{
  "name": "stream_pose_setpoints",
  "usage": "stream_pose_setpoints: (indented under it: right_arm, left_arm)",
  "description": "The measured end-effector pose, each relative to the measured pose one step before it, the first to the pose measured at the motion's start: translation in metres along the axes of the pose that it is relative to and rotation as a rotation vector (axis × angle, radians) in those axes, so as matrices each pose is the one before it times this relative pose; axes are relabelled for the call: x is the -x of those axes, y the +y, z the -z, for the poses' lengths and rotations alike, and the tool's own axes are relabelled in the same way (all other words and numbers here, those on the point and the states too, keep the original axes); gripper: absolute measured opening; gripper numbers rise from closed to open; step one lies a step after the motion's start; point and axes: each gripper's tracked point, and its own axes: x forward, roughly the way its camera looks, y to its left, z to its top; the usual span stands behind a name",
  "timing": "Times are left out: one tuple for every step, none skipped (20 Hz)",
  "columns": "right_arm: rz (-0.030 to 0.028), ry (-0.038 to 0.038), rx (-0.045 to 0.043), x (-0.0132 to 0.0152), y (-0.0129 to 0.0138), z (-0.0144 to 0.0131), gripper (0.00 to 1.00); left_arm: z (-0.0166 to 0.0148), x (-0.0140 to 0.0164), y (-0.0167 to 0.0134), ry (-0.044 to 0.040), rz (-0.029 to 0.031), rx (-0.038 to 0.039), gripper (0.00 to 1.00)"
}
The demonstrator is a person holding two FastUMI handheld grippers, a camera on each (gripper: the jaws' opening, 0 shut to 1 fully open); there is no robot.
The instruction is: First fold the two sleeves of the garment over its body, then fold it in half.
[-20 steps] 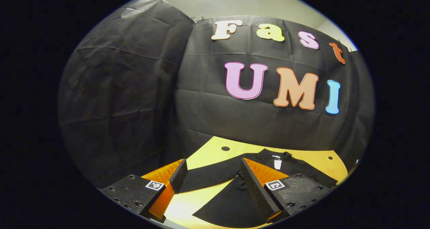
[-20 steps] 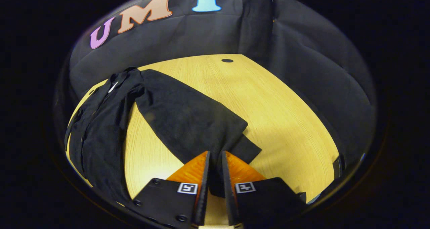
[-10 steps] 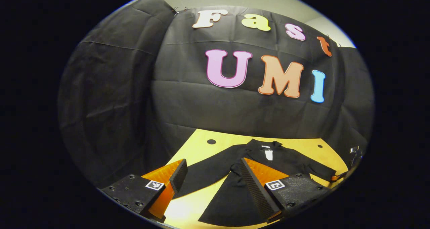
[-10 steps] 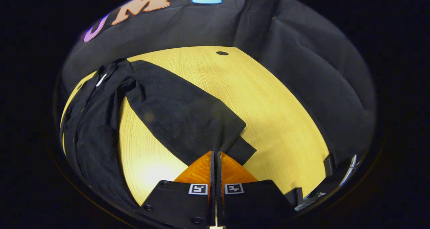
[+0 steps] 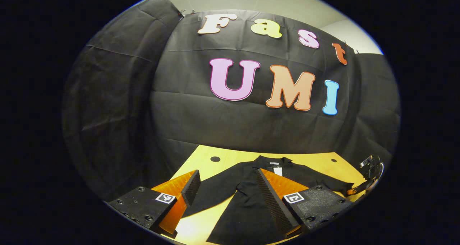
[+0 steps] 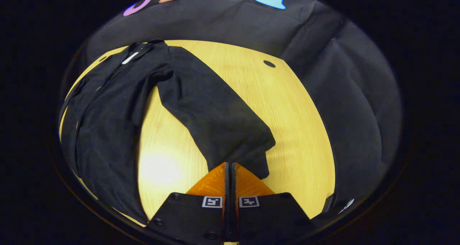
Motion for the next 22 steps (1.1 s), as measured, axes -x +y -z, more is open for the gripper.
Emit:
stream_pose_setpoints:
  right_arm:
    - [-0.01336, -0.02516, 0.01388, -0.00073, 0.00129, -0.01171, 0.02]
    - [-0.01477, -0.02614, 0.01396, -0.00049, 0.00113, -0.01316, 0.02]
    - [-0.01914, -0.0222, 0.01058, 0.00108, 0.00097, -0.01081, 0.02]
    - [-0.01526, -0.01551, 0.01278, 0.00019, 0.0022, -0.01177, 0.02]
    - [-0.01691, -0.02164, 0.01826, -0.0006, 0.00282, -0.01178, 0.03]
    - [-0.0093, -0.02466, 0.02432, 0.00189, 0.0017, -0.01281, 0.03]
    - [-0.00958, -0.02144, 0.0239, -0.00083, 0.00456, -0.01185, 0.02]
    - [-0.01372, -0.01735, 0.01884, 0.00107, 0.0064, -0.01284, 0.03]
    - [-0.01143, -0.01584, 0.01189, 0.00657, 0.0053, -0.01074, 0.02]
    - [-0.00998, -0.02594, 0.00974, 0.00218, 0.00756, -0.01637, 0.02]
    - [-0.00108, -0.03208, 0.00934, -0.00045, 0.00669, -0.01938, 0.02]
    - [-0.00113, -0.02382, -0.00017, -0.00107, 0.00692, -0.01831, 0.02]
    - [-0.00989, -0.01895, -0.01466, 0.00047, 0.01182, -0.01614, 0.02]
    - [-0.00991, -0.02025, -0.0166, -0.0019, 0.01296, -0.01702, 0.02]
    - [-0.00158, -0.02113, -0.00945, -0.00272, 0.01101, -0.0175, 0.02]
    - [-0.00086, -0.01891, -0.01014, -0.00574, 0.01045, -0.01695, 0.0]
    - [-0.00876, -0.01485, -0.01016, -0.00536, 0.01226, -0.01531, 0.02]
    - [-0.01173, -0.01579, -0.01075, -0.00591, 0.01212, -0.0146, 0.0]
    - [-0.01394, -0.01379, -0.01327, -0.00184, 0.01389, -0.01369, 0.0]
    - [-0.01695, -0.01569, -0.01527, -0.0055, 0.01464, -0.01351, 0.02]
    - [-0.01743, -0.01194, -0.01247, -0.00693, 0.01564, -0.00936, 0.02]
    - [-0.01883, -0.0059, -0.00818, -0.00611, 0.0142, -0.00897, 0.02]
  left_arm:
    - [-0.00005, 0.00568, -0.0039, -0.00458, -0.01296, 0.01967, 0.92]
    - [0.00098, 0.00664, -0.00411, -0.00952, -0.01843, 0.02069, 0.92]
    - [-0.00192, 0.00598, -0.00188, -0.01768, -0.02758, 0.01003, 0.92]
    - [0.00018, 0.00594, 0.00085, -0.01939, -0.0385, 0.00628, 0.92]
    - [0.0005, 0.0042, 0.00117, -0.01779, -0.02966, 0.00833, 0.93]
    - [0.0037, 0.00487, -0.00156, -0.01284, -0.01901, 0.01058, 0.92]
    - [0.00446, 0.00254, 0.00018, 0.00003, -0.01735, 0.01178, 0.92]
    - [0.00743, 0.0012, 0.00385, 0.01269, -0.01901, 0.01579, 0.92]
    - [0.00478, 0.00008, 0.00283, 0.01548, -0.01002, 0.02254, 0.92]
    - [0.00156, -0.00123, 0.00066, 0.00552, -0.0004, 0.02304, 0.92]
    - [-0.00115, -0.00579, 0.0045, -0.00012, -0.00306, 0.01778, 0.92]
    - [0.00122, -0.00789, 0.00785, 0.00543, -0.00584, 0.00996, 0.93]
    - [0.00101, -0.00659, 0.00732, 0.01397, -0.00607, 0.00196, 0.92]
    - [-0.00177, -0.00989, 0.01035, 0.00927, -0.00303, -0.0074, 0.92]
    - [-0.0045, -0.00938, 0.01049, -0.00072, -0.00581, -0.01375, 0.94]
    - [-0.00347, -0.00899, 0.01191, 0.00353, -0.00725, -0.01423, 0.94]
    - [-0.00179, -0.00722, 0.01087, 0.0075, -0.00624, -0.01348, 0.92]
    - [-0.00135, -0.00667, 0.00954, 0.00584, -0.00626, -0.01054, 0.92]
    - [-0.00247, -0.00583, 0.00849, 0.0014, -0.00358, -0.00533, 0.92]
    - [-0.00198, -0.00459, 0.00831, 0.0008, -0.00512, -0.00157, 0.93]
    - [-0.00037, -0.00354, 0.00834, 0.00473, -0.00708, 0.00083, 0.94]
    - [0.00215, -0.00224, 0.00761, 0.00701, -0.00564, 0.00191, 0.93]
